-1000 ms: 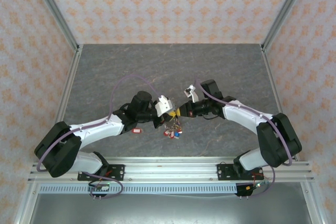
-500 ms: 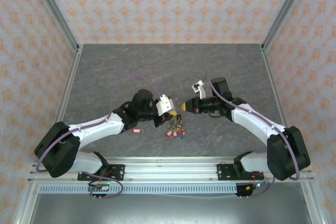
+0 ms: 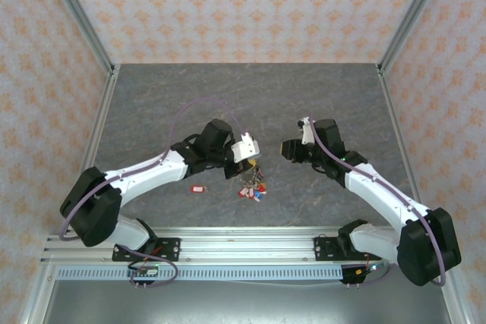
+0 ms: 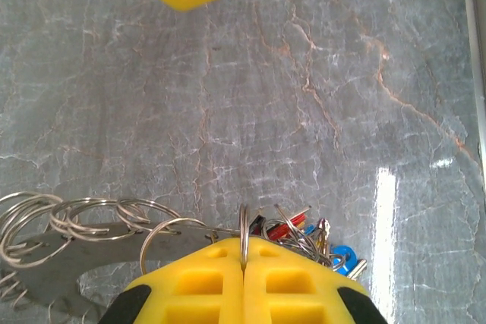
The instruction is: Put the keys on the keyring
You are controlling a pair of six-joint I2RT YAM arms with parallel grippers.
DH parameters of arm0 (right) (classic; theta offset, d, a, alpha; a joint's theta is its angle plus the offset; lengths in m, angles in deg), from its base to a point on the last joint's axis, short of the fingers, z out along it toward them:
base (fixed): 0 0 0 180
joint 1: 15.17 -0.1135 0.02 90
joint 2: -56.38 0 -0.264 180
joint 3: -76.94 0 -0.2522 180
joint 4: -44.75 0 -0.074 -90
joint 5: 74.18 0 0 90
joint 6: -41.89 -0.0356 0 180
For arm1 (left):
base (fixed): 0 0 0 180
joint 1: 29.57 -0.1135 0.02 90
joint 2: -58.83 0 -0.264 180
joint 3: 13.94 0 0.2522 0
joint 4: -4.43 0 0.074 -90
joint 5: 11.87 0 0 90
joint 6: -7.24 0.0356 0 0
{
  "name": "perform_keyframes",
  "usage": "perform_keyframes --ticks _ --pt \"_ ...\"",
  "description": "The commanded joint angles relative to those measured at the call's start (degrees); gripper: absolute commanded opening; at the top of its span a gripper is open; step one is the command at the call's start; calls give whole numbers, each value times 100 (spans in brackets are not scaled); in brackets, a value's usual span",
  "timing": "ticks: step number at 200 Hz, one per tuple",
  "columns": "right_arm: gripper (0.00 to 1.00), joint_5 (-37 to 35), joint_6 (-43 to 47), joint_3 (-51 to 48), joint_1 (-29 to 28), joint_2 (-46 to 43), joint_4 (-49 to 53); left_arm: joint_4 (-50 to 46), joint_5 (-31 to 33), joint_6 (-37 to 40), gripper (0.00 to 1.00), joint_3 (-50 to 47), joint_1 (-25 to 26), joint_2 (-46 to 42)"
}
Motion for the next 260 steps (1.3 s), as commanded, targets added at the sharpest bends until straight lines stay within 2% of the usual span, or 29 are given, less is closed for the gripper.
perform_keyframes --ticks 1,33,106,140,146,167,180,199,218,239,260 --pt "30 -1240 9 56 -4 -102 343 -891 327 410 0 511 176 275" --pt "32 -1574 -147 -66 4 -226 239 -1489 493 704 0 1103 466 842" --pt "36 -1801 -335 -533 10 -598 158 -1600 638 408 0 1699 1004 1932" --pt "38 -1586 -414 -639 7 -591 149 -1191 437 31 12 1525 1084 2035" --pt "38 -1557 -413 -647 8 -573 158 -1084 409 -35 17 1471 1080 1979" --pt "40 -1391 -418 -666 11 -510 151 -851 306 -186 22 1310 1077 1760" --pt "42 -1196 -449 -662 9 -431 122 -691 221 -278 33 1201 1061 1583" --pt "44 -711 -435 -593 7 -217 95 -234 39 -582 34 899 966 1172" --pt "44 -248 -448 -502 6 35 95 736 -24 -1211 34 290 727 429" --pt "45 145 -521 -424 11 301 12 1891 435 -2073 39 -512 366 -612" --pt "45 400 -627 -411 10 516 -208 2397 1235 -2574 41 -1093 156 -1540"
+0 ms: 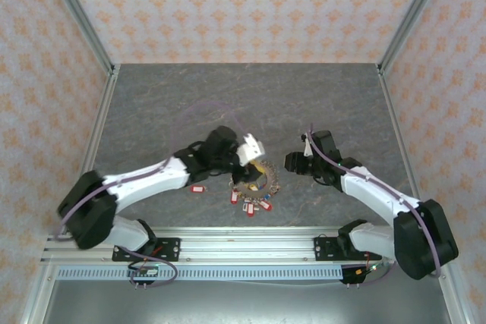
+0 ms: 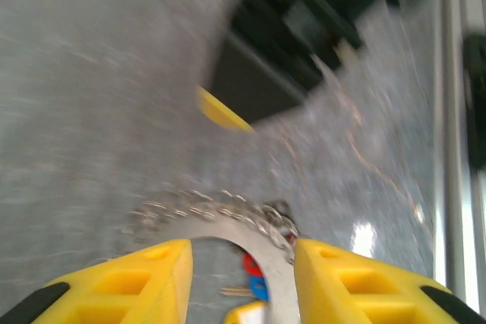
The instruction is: Put the keys on the keyring
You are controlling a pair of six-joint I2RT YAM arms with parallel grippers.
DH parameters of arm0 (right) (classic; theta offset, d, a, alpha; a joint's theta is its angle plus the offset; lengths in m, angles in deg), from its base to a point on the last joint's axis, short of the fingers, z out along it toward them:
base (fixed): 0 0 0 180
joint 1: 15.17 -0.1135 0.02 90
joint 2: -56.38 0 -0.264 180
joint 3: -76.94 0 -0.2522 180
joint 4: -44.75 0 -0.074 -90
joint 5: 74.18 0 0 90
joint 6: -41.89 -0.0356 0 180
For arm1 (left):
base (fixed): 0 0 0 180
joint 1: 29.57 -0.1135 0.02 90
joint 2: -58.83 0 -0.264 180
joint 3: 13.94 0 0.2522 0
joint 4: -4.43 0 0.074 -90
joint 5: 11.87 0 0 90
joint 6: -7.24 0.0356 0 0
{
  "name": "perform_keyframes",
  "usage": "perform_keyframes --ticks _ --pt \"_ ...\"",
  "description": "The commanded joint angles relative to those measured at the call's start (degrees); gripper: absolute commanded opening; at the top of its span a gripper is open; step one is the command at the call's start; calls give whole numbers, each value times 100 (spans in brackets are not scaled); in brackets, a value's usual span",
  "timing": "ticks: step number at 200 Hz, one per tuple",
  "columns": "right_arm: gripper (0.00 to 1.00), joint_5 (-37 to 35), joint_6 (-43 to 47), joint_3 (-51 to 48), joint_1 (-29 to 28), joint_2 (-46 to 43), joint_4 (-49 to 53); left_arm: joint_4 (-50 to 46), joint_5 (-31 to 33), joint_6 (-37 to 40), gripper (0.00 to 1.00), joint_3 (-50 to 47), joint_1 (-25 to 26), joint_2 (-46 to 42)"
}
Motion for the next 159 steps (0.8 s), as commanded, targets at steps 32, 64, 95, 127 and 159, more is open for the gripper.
perform_keyframes --ticks 32,64,95,127,159 --pt "46 629 -185 259 -111 330 -421 1481 2372 -1596 61 -1228 -242 -2013" --pt "48 578 -286 279 -263 392 -457 1016 3399 -2282 100 -1607 -243 -2486" --pt "49 690 -744 459 -291 712 -225 -166 3646 -3686 100 -1391 -329 -2248" --pt "50 838 -1011 585 -352 1119 37 -923 3124 -4767 100 -1157 -346 -1711" --pt "50 816 -1205 585 -484 1506 110 -796 2231 -4988 100 -1144 -348 -1047"
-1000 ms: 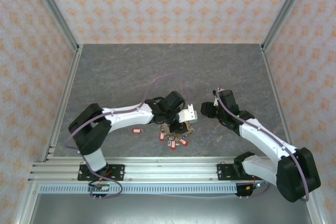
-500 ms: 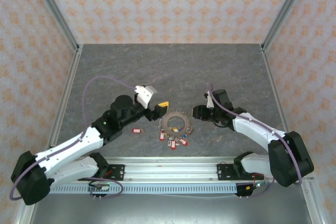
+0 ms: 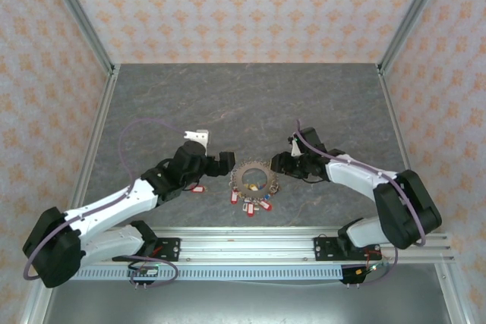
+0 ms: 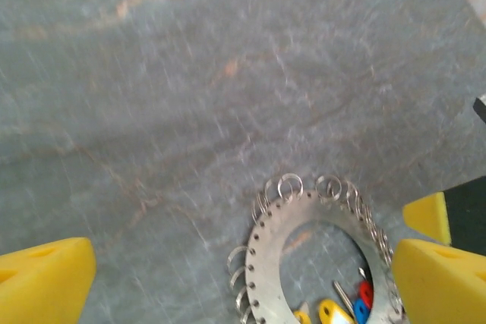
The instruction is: Put the keys on the keyring
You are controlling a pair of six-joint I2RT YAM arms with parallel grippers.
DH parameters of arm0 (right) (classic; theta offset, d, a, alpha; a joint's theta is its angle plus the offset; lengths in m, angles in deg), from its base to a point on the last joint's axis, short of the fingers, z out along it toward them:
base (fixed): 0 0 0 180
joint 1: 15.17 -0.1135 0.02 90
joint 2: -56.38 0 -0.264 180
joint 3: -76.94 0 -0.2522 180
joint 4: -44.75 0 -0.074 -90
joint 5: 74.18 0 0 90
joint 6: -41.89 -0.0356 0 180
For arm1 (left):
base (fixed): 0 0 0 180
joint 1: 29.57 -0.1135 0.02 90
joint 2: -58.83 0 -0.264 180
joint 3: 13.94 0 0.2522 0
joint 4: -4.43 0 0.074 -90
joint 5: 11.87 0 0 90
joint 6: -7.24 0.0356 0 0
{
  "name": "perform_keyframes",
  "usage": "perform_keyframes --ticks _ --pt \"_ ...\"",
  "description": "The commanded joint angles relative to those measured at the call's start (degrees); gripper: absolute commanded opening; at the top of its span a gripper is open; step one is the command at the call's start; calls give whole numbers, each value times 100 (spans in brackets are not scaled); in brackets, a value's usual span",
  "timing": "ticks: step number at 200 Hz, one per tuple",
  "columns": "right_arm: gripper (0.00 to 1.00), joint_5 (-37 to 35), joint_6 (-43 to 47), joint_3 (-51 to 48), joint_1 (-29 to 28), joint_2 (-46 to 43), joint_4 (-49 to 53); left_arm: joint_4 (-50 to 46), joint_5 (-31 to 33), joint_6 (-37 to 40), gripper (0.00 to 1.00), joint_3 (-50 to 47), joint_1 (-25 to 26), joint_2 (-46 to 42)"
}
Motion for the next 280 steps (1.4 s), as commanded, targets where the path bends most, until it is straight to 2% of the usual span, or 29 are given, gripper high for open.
perform_keyframes --ticks 1,23,97,119,167,187,207,229,251,280 --pt "50 55 -290 126 -90 209 239 -361 -670 -601 100 204 -26 422" --pt "50 22 -376 146 -137 362 266 -602 -924 -695 100 449 -26 972" --pt "51 -128 -495 43 -167 296 233 -658 -1538 -1318 100 666 -26 1969" --pt "48 -4 -566 28 -168 318 127 -542 -1780 -1355 99 758 -26 2249" --pt "42 270 -596 -44 -178 305 11 -645 -1826 -1378 98 901 -21 2441" --pt "41 292 -559 -81 -172 340 4 -606 -1903 -1356 92 910 -20 2563" --pt "40 326 -527 -48 -172 446 -26 -581 -1988 -1341 81 975 -19 2725" --pt "37 408 -513 16 -172 565 -35 -593 -2065 -1283 63 1100 -17 2897" --pt "37 402 -574 -10 -172 571 -112 -627 -2056 -1238 60 1170 -18 3012" --pt "35 524 -661 -144 -169 578 -465 -555 -2096 -1200 48 1193 -13 3221"
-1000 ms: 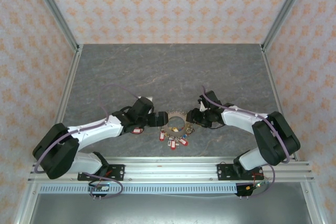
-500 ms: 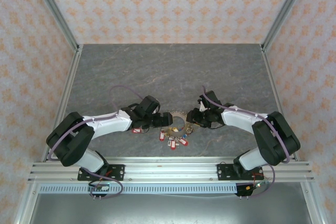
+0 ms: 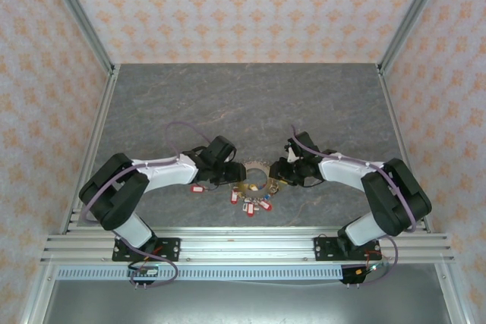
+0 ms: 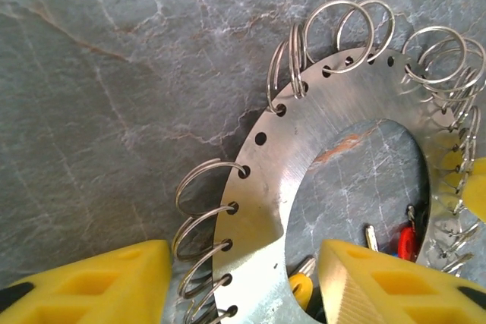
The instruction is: Put the keys on the keyring
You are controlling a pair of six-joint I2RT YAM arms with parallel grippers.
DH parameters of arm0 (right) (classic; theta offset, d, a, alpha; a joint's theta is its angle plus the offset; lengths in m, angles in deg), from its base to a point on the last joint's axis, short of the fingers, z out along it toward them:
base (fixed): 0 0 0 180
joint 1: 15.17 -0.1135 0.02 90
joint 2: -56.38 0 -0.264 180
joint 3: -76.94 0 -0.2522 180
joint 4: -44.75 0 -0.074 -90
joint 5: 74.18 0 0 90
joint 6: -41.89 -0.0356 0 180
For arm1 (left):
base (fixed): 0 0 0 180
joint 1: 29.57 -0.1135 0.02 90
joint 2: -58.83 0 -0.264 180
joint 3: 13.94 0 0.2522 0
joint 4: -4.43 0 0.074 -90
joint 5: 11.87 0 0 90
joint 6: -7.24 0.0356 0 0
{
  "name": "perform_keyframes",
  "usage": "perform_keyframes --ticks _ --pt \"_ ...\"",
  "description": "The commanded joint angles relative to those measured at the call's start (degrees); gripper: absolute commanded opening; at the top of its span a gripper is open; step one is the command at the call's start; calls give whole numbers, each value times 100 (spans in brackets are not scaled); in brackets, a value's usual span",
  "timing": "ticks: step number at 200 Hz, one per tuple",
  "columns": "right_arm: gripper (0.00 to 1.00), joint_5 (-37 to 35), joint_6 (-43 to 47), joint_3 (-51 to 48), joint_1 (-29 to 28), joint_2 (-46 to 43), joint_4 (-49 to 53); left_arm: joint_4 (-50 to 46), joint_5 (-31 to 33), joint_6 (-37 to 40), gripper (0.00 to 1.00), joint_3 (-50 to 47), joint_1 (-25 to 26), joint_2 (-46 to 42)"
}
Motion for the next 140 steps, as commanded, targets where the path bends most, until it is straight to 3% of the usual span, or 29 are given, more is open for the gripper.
perform_keyframes --ticks 1,27,70,97,140 --pt "35 160 -144 -134 -35 57 -436 -17 -202 73 47 77 22 256" --pt "31 330 -275 -274 -9 81 -859 174 -388 17 34 123 20 488" --pt "28 573 -348 -472 193 6 -1220 193 -322 20 23 186 19 584" --pt "25 1127 -484 -713 379 1 -1887 343 -409 -42 22 200 -7 690" --pt "12 1308 -506 -775 493 -63 -2058 351 -292 -76 21 190 -34 619"
